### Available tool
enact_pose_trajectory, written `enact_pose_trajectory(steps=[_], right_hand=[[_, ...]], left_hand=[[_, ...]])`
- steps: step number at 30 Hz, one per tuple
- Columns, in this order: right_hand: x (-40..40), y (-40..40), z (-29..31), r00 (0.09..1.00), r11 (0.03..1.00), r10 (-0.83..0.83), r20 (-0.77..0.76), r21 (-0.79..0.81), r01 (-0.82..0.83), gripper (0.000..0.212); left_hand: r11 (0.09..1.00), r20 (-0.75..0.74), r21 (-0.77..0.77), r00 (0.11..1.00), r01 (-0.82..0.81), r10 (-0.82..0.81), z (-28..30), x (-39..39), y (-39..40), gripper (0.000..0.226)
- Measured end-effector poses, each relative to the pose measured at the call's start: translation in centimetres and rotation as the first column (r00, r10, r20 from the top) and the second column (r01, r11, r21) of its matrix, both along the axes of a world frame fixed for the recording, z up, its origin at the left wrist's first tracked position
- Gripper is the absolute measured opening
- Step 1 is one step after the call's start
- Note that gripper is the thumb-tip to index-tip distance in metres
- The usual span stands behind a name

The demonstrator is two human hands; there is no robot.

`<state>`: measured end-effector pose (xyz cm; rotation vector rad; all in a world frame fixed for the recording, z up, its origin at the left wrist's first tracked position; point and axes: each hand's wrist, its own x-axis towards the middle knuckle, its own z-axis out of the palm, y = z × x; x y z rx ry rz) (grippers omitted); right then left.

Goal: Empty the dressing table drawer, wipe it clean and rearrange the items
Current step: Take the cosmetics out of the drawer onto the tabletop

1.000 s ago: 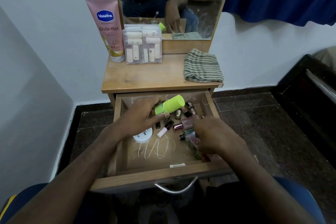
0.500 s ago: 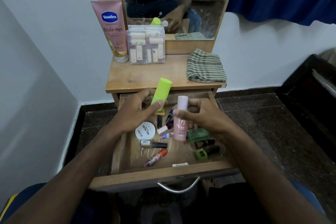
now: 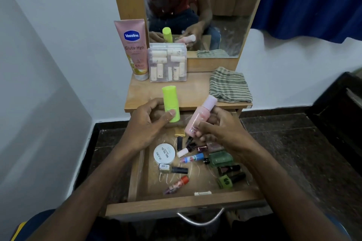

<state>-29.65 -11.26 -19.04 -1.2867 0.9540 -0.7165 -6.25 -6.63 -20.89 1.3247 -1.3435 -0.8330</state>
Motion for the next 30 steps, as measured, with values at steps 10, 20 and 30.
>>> enact_pose_trajectory(steps=[10, 20, 30], right_hand=[[7.1, -4.5, 1.3, 0.955, 0.832, -0.231, -0.187, -0.547, 0.094, 0.035], [14.6, -9.9, 2.2, 0.879, 0.618, -0.284, -0.382, -0.774, -0.137, 0.018], [16.3, -11.0, 0.9, 0.901, 0.647, -0.269, -0.339, -0.757, -0.091, 0.025]], left_hand=[[0.850, 0.264, -0.286, 0.817, -0.442, 0.513, 0.5, 4.7, -3.1, 0.044], [0.815, 0.271, -0.256, 0.771, -0.519, 0.576, -0.4, 8.5, -6.6, 0.042], [0.805, 0.160, -0.224, 0.794, -0.549, 0.586, -0.3, 8.3, -7.2, 0.047]])
